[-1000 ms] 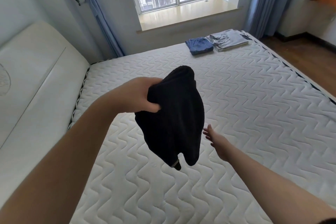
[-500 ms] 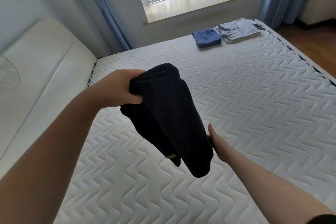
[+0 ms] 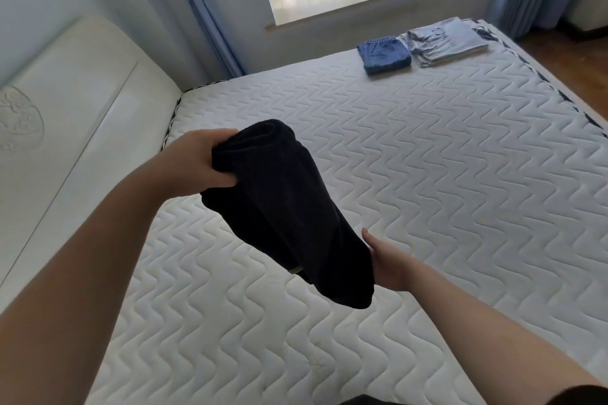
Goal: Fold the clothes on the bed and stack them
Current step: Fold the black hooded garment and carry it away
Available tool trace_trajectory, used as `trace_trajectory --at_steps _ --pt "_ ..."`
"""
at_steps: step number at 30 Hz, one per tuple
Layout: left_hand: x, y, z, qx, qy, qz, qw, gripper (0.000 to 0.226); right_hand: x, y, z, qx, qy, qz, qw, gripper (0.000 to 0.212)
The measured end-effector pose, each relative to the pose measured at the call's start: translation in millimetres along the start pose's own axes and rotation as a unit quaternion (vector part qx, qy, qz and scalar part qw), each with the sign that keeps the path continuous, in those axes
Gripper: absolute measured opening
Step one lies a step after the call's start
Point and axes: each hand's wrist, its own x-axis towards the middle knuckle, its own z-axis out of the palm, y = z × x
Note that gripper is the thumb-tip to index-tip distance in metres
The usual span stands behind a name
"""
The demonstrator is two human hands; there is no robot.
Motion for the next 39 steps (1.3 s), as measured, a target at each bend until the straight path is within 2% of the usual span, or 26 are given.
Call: trace_trajectory --at_steps 4,7,10,13,21,28,34,36,39 --pt "-3 -9 1 -0.017 0.009 -0.018 1.0 0.03 -2 -5 5 0.133 0.032 -0.036 0.99 0.064" --pt "-6 -18 1 -0.032 0.02 -0.026 0.999 0.031 -6 -11 6 0.158 0.056 -0.081 0.983 0.05" --pt "-10 -30 2 -0.049 0.023 -0.042 0.998 0.037 -13 -20 -1 0.182 0.092 -0.171 0.964 0.034" --pt "-13 -40 6 -0.077 0.018 -0.063 0.995 0.036 -25 -32 -13 0.224 0.125 -0.259 0.931 0.044" --pt "-19 -78 39 -0.186 0.033 -0.116 0.975 0.056 -62 -59 -39 0.125 0.196 -0.326 0.916 0.047" --pt "-22 -105 83 -0.242 0.034 -0.205 0.948 0.032 -97 -79 -52 0.102 0.266 -0.337 0.897 0.025" --pt "-31 -116 116 -0.288 -0.04 -0.229 0.929 0.043 -112 -79 -61 -0.039 0.323 -0.342 0.881 0.016" --pt "-35 -114 121 -0.301 -0.065 -0.226 0.924 0.038 -116 -78 -64 -0.06 0.323 -0.332 0.884 0.02" --pt "-42 -116 133 -0.313 -0.086 -0.225 0.919 0.035 -119 -74 -70 -0.05 0.284 -0.31 0.906 0.034"
